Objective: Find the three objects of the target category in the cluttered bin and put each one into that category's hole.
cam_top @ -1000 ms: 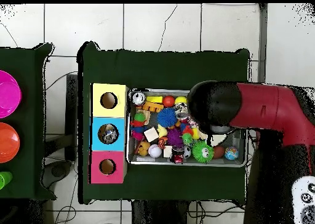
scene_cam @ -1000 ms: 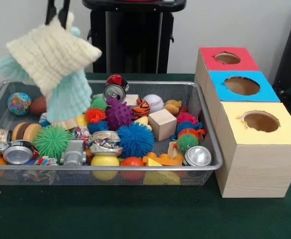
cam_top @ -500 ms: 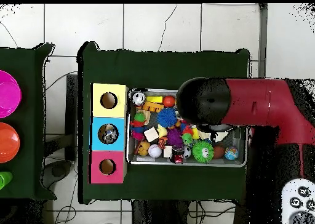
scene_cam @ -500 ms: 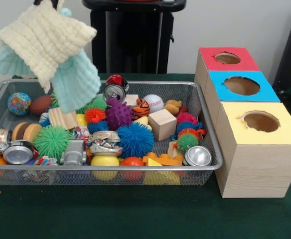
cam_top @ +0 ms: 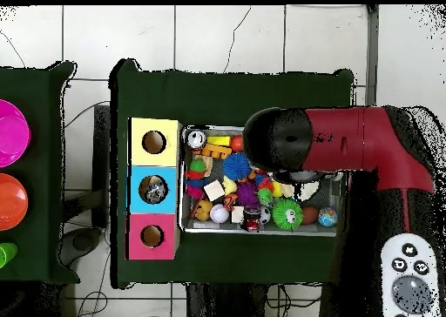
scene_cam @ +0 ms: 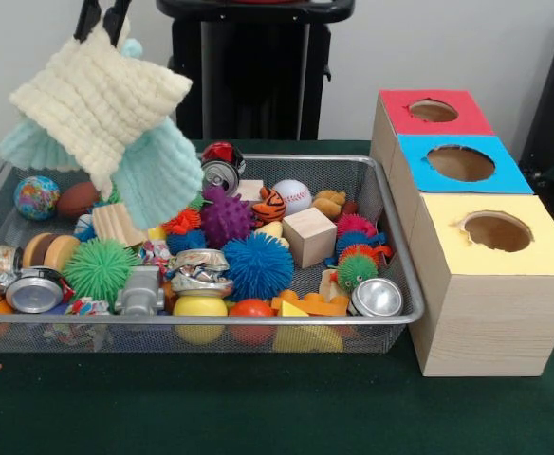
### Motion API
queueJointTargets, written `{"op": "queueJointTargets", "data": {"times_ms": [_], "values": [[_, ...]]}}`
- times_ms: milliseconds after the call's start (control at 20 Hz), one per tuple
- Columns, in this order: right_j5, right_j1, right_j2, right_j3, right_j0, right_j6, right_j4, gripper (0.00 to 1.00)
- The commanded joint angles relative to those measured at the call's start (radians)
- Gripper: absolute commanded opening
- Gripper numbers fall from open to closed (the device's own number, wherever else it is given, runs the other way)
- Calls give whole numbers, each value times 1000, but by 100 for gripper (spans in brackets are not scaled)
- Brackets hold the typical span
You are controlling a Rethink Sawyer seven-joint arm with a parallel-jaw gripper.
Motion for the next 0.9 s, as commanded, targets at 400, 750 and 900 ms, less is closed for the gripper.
{"op": "queueJointTargets", "data": {"times_ms": [400, 750, 900], "values": [[45, 2, 52, 53, -26, -254, -41, 0], [29, -23, 60, 88, -32, -224, 1, 0], [-15, -96, 61, 178, -39, -189, 62, 0]]}}
